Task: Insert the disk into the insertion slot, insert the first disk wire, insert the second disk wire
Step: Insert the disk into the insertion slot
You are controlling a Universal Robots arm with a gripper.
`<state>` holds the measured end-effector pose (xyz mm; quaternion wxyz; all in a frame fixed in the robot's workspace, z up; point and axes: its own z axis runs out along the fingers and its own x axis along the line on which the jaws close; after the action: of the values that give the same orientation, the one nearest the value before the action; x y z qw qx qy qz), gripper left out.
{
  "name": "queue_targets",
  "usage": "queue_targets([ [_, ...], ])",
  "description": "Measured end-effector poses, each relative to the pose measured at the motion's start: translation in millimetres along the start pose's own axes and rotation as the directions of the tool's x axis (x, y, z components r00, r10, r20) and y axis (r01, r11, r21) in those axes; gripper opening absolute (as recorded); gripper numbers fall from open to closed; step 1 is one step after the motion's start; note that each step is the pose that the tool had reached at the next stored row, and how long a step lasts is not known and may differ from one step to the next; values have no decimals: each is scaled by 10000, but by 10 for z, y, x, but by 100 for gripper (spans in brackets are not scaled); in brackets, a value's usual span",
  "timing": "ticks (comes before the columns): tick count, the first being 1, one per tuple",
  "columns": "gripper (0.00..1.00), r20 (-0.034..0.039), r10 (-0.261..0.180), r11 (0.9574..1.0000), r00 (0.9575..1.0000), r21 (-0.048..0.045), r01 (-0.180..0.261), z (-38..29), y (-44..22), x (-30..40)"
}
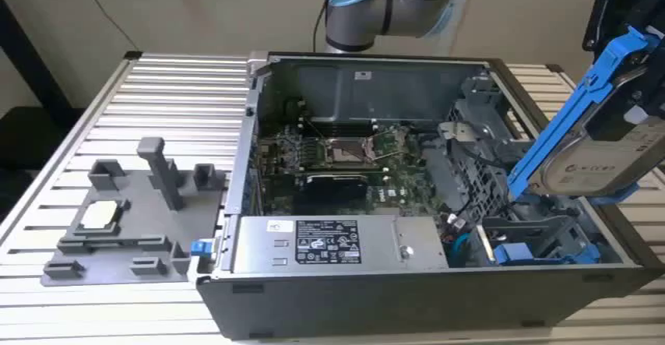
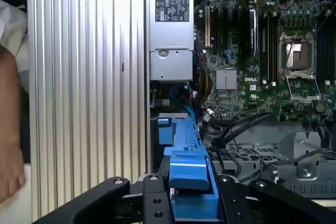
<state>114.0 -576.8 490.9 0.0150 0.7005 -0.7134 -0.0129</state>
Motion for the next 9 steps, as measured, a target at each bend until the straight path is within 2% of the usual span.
queue_targets([
  [9, 33, 0, 0, 10000, 10000, 0, 0, 1, 1, 0],
])
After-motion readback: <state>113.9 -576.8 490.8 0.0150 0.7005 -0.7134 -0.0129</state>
